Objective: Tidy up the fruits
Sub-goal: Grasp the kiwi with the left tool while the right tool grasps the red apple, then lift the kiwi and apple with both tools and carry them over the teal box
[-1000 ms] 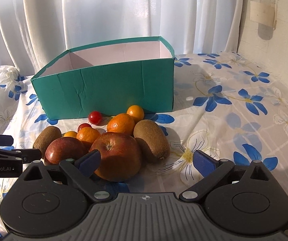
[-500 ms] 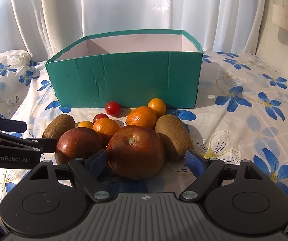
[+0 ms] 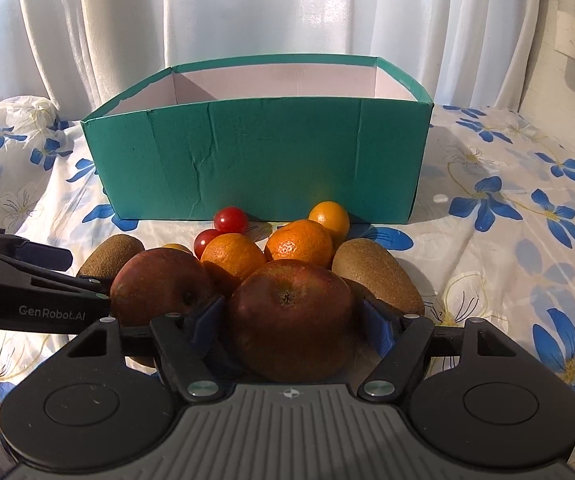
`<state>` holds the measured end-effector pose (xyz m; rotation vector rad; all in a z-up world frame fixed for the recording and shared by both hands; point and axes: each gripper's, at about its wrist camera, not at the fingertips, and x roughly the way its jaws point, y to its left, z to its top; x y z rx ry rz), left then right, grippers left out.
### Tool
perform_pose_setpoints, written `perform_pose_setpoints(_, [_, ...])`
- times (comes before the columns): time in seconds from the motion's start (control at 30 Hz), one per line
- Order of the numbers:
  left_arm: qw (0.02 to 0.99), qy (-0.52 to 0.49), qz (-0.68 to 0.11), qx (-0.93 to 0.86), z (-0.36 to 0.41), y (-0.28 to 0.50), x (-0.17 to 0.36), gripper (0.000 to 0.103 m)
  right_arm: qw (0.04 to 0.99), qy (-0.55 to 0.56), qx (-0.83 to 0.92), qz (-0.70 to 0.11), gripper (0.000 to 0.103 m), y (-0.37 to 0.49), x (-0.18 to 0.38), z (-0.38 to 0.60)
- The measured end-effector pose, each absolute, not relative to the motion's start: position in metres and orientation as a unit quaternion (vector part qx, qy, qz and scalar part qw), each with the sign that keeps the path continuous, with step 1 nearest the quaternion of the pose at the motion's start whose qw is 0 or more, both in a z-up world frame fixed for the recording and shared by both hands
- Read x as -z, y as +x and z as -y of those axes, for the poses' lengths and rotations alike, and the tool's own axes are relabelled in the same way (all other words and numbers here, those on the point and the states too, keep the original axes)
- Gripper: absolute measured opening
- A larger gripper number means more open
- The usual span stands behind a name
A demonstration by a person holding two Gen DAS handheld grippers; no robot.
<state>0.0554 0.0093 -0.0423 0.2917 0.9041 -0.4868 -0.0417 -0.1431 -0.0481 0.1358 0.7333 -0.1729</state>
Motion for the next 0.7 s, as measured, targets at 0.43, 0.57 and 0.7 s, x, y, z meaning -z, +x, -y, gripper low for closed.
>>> perform_pose_setpoints(0.43, [0.844,0.111,-0.448,0.273,-0.01,0.066,0.05,0.057,0.916,0.083,0.091,-0.382,0.074,-0.037,0.061,0.148])
perform_pose_setpoints(0.57, [0.846,0.119,-0.441,0.275,-0.009,0.065,0.05,0.053,0.918,0.082,0.089,-0.379,0.073,-0.039,0.062,0.147])
perform_pose_setpoints(0.7, [0.846,0.115,-0.441,0.276,-0.01,0.061,0.047,0.053,0.916,0.088,0.087,-0.382,0.073,-0.04,0.059,0.148])
